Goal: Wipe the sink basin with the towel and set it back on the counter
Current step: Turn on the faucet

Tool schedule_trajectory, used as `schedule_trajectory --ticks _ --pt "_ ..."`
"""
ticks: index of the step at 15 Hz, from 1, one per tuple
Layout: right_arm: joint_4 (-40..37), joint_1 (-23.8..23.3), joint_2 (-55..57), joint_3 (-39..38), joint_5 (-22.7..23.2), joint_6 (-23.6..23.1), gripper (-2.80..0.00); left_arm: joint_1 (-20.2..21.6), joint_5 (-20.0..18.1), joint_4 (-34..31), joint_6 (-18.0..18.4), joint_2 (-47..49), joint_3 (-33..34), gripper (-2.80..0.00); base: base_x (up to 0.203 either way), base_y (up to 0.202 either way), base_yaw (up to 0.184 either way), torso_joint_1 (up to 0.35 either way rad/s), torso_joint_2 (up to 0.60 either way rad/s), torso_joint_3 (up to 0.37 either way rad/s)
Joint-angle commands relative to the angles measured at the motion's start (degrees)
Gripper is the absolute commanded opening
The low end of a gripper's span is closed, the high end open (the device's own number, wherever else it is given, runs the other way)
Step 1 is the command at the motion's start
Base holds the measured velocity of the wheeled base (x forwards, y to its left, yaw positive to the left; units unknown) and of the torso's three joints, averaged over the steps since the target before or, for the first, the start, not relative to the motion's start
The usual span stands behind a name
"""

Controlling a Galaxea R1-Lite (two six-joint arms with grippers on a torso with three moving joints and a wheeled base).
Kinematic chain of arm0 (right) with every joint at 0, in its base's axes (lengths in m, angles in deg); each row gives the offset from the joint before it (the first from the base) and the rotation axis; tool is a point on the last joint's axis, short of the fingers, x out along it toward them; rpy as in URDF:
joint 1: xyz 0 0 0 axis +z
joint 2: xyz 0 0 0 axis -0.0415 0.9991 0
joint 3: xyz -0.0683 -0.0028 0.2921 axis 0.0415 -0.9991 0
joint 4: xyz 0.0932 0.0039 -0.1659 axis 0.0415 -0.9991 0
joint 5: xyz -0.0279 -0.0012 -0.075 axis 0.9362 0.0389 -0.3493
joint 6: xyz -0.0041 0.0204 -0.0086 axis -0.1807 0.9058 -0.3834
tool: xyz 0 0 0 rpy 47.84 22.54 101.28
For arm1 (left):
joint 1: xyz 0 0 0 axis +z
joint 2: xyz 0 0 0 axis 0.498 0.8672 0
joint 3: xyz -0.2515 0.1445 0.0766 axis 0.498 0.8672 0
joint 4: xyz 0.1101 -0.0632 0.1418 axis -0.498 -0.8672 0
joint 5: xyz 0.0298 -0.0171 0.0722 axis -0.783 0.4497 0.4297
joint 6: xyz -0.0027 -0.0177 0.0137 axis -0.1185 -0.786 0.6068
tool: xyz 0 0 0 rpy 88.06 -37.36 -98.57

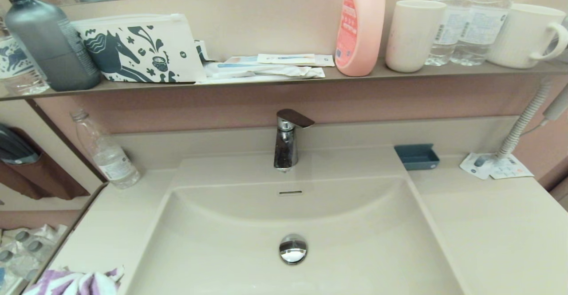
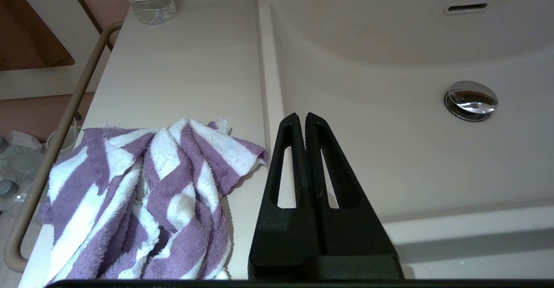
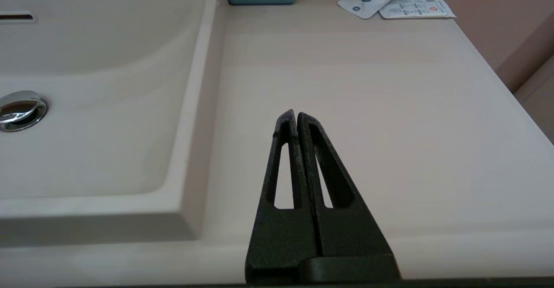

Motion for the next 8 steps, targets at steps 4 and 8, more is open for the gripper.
schedule_trajectory --ticks 4,8 --pt "0.0 0.08 0.02 0.0 0.02 -0.02 -2.8 0.01 0.0 -0.08 0.03 -0.02 -0.07 -2.8 0.0 0.0 0.0 0.0 0.0 0.0" --pt "0.0 -0.01 0.02 0.0 0.02 -0.02 -2.8 0.01 0.0 -0.01 0.03 -0.02 -0.02 -2.8 0.0 0.0 0.0 0.0 0.0 0.0"
